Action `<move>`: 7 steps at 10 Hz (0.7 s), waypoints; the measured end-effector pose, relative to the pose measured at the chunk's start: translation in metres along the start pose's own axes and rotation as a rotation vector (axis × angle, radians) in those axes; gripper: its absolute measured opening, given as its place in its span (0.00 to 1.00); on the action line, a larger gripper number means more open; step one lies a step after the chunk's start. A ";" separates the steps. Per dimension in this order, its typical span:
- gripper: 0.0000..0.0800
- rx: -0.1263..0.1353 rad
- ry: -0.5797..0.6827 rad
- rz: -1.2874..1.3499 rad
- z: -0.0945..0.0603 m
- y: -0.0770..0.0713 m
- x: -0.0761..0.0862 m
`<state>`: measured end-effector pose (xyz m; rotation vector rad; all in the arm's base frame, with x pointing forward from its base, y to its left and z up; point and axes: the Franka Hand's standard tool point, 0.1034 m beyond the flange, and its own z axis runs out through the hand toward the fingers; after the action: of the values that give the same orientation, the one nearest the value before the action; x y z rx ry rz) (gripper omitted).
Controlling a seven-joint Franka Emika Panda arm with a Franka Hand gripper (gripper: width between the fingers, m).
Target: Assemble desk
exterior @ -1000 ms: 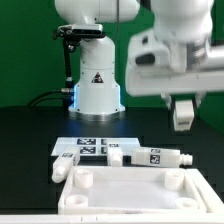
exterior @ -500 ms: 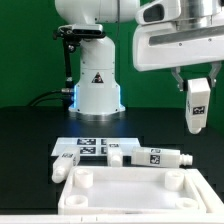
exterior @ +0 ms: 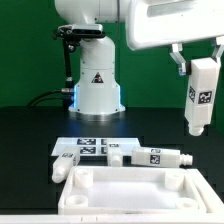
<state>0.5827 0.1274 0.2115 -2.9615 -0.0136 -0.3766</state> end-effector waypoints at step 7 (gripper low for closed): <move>0.36 0.007 0.035 -0.091 0.010 0.027 0.013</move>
Offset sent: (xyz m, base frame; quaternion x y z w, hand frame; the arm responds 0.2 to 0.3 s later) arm 0.0418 -0.0486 -0.0004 -0.0188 0.0250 -0.1113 0.9933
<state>0.5984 0.1020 0.2005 -2.9538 -0.1455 -0.4386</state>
